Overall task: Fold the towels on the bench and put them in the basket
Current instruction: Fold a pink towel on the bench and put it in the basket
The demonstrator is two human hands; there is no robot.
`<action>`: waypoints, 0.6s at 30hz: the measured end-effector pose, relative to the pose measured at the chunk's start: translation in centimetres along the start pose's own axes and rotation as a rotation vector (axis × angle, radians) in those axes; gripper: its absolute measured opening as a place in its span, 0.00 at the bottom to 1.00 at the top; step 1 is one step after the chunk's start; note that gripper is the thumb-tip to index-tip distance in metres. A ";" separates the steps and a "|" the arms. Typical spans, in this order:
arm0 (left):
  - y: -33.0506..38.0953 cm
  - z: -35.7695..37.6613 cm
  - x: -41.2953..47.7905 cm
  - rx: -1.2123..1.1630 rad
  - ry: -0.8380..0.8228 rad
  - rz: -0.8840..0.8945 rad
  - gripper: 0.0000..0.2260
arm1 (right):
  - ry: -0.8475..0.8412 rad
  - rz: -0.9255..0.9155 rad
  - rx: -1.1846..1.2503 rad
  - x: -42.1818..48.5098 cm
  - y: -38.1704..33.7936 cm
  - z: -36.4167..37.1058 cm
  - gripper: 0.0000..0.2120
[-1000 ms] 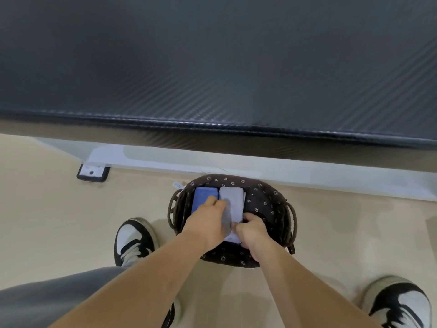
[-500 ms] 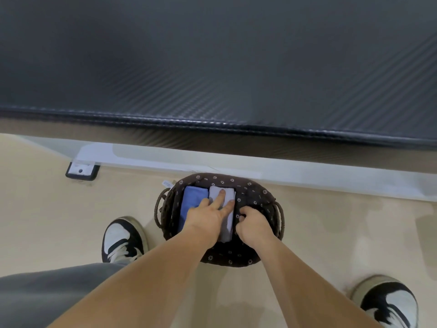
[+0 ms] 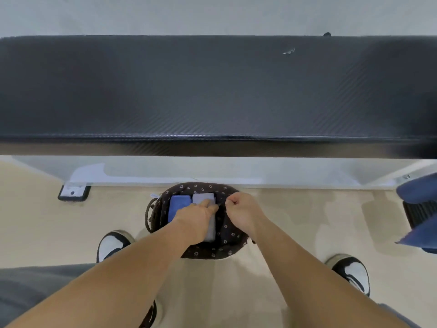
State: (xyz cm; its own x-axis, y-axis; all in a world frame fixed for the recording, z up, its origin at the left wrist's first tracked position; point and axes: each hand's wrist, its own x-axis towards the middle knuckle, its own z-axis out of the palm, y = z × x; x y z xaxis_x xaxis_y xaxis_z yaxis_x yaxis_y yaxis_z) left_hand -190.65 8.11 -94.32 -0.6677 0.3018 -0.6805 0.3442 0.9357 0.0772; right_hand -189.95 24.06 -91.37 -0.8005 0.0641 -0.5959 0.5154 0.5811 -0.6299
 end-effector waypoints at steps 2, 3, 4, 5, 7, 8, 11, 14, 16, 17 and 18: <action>0.6 -2.0 -1.4 -0.059 0.050 0.062 0.35 | -0.011 -0.021 -0.080 -1.7 -0.9 -1.8 0.13; 1.2 -3.2 -2.2 -0.089 0.087 0.099 0.34 | -0.014 -0.032 -0.118 -2.6 -1.4 -2.9 0.13; 1.7 -4.2 -3.0 -0.110 0.128 0.131 0.32 | -0.008 -0.041 -0.143 -3.5 -1.9 -4.0 0.12; 2.3 -5.4 -3.9 -0.126 0.162 0.158 0.31 | 0.003 -0.051 -0.155 -4.3 -2.3 -5.2 0.11; 3.7 -7.7 -5.7 -0.149 0.230 0.203 0.28 | 0.036 -0.058 -0.170 -6.3 -3.3 -7.9 0.10; 4.4 -8.9 -6.6 -0.161 0.262 0.220 0.27 | 0.051 -0.061 -0.183 -7.5 -4.0 -9.4 0.11; 6.7 -12.5 -9.7 -0.203 0.353 0.264 0.26 | 0.100 -0.084 -0.254 -10.9 -5.6 -13.8 0.15; 9.7 -15.8 -12.4 -0.275 0.403 0.344 0.23 | 0.144 -0.118 -0.308 -14.5 -6.8 -17.9 0.14; 11.8 -18.0 -13.8 -0.333 0.445 0.398 0.21 | 0.160 -0.130 -0.342 -16.7 -7.4 -20.8 0.13; 12.9 -19.0 -14.3 -0.365 0.473 0.422 0.20 | 0.164 -0.128 -0.352 -17.8 -7.7 -22.4 0.13; 14.1 -20.0 -14.7 -0.405 0.494 0.449 0.19 | 0.176 -0.123 -0.350 -19.0 -8.0 -24.0 0.13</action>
State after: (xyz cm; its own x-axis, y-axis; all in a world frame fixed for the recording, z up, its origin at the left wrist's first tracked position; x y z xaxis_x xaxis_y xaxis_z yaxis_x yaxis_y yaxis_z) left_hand -189.17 20.47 -68.65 -0.7707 0.6249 -0.1246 0.4469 0.6695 0.5934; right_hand -186.23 37.64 -63.11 -0.9054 0.0971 -0.4133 0.3017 0.8322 -0.4652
